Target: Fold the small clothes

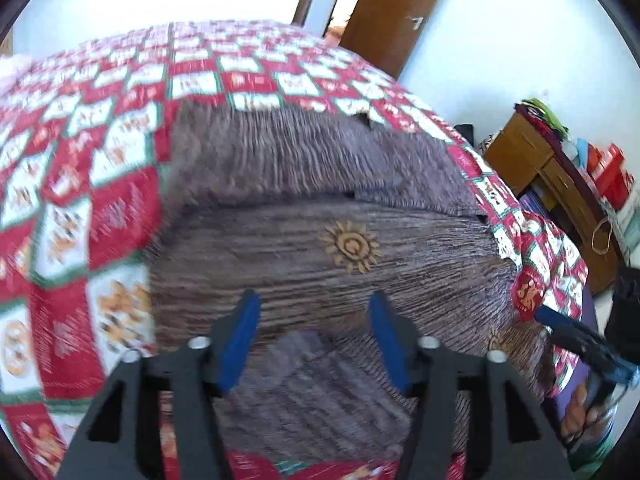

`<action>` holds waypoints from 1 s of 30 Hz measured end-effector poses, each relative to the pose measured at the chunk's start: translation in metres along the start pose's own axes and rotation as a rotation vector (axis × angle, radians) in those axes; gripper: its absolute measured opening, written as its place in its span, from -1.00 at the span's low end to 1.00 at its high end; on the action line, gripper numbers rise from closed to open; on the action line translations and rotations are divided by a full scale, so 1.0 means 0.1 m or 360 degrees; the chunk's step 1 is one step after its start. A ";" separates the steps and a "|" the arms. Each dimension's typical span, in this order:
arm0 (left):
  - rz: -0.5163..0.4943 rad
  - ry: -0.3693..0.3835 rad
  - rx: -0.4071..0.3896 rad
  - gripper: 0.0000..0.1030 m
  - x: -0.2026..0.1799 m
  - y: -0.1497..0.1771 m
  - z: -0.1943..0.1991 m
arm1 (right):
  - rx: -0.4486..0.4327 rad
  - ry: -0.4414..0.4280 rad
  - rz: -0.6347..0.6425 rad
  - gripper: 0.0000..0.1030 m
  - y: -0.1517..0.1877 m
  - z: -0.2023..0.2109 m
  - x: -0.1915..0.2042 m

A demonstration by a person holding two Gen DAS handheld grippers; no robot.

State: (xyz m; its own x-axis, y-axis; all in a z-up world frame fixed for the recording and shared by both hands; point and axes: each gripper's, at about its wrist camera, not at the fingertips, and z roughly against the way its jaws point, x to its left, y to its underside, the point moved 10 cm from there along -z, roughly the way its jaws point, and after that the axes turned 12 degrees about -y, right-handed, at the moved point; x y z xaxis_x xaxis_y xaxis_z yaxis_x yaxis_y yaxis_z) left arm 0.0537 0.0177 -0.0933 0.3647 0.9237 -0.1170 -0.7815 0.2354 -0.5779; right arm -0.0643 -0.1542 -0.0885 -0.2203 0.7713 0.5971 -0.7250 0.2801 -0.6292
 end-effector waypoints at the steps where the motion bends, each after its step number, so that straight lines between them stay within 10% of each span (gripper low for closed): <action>1: -0.0032 0.0000 -0.0012 0.34 0.02 0.00 0.02 | 0.0014 -0.0008 0.0009 0.16 0.00 -0.04 0.01; 12: -0.0618 0.0000 0.0054 0.33 -0.51 0.12 -0.47 | 0.0122 -0.0053 0.0012 0.16 0.06 -0.38 0.10; 22: -0.0687 0.0029 0.0046 -0.52 -0.60 0.34 -0.47 | -0.0011 0.0152 -0.0072 0.16 -0.08 0.10 -0.34; 30: -0.0539 0.0148 0.0116 0.17 -0.55 0.27 -0.55 | 0.0014 0.0080 -0.0121 0.16 -0.09 -0.03 -0.31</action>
State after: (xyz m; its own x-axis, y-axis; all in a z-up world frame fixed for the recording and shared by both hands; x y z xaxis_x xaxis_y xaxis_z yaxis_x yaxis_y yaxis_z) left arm 0.0406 -0.0431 -0.1470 0.6512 0.7589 -0.0037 -0.6412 0.5476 -0.5376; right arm -0.0494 -0.1792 -0.1031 -0.1315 0.7757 0.6173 -0.7441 0.3342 -0.5785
